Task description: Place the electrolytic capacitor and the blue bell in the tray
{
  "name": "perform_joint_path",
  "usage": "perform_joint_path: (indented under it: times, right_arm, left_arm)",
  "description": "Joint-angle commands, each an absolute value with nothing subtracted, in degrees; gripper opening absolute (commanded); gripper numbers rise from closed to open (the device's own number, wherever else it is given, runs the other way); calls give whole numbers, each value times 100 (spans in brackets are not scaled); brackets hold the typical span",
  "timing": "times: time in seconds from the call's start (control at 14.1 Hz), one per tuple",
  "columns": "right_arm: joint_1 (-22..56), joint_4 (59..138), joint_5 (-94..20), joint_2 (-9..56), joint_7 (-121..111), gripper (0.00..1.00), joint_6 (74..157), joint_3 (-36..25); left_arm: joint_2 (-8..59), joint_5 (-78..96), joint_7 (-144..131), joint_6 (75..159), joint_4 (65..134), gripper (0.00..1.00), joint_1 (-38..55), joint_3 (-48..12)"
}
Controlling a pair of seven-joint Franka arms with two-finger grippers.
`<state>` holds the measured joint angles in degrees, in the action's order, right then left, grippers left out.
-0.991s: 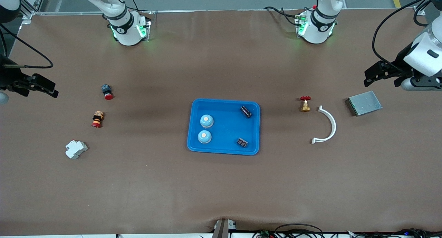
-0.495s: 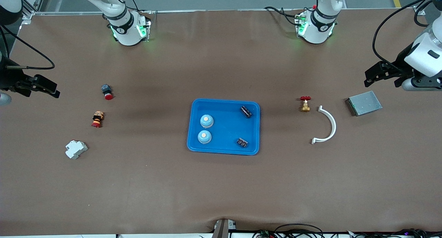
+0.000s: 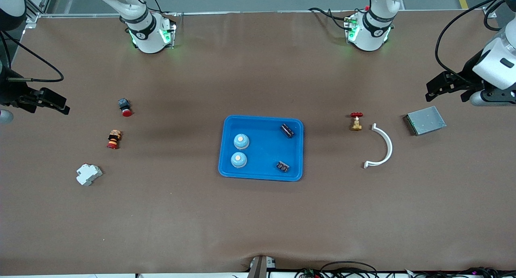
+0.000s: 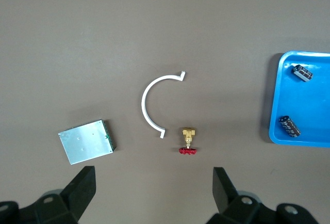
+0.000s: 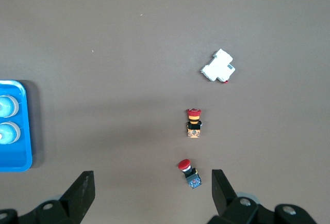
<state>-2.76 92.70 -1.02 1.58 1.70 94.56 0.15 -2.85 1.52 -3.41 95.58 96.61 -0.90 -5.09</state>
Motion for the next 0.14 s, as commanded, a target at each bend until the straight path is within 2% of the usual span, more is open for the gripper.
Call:
perform_joint_path:
  times: [0.0, 0.07]
  right_arm:
    - [-299, 9475, -105, -44, 229, 100, 9527, 18]
    - [-299, 9475, -105, -44, 237, 100, 9527, 18]
  left_arm:
    - [-211, 176, -351, 9439, 9501, 100, -141, -545]
    - [-211, 176, -352, 9439, 9501, 100, -141, -545]
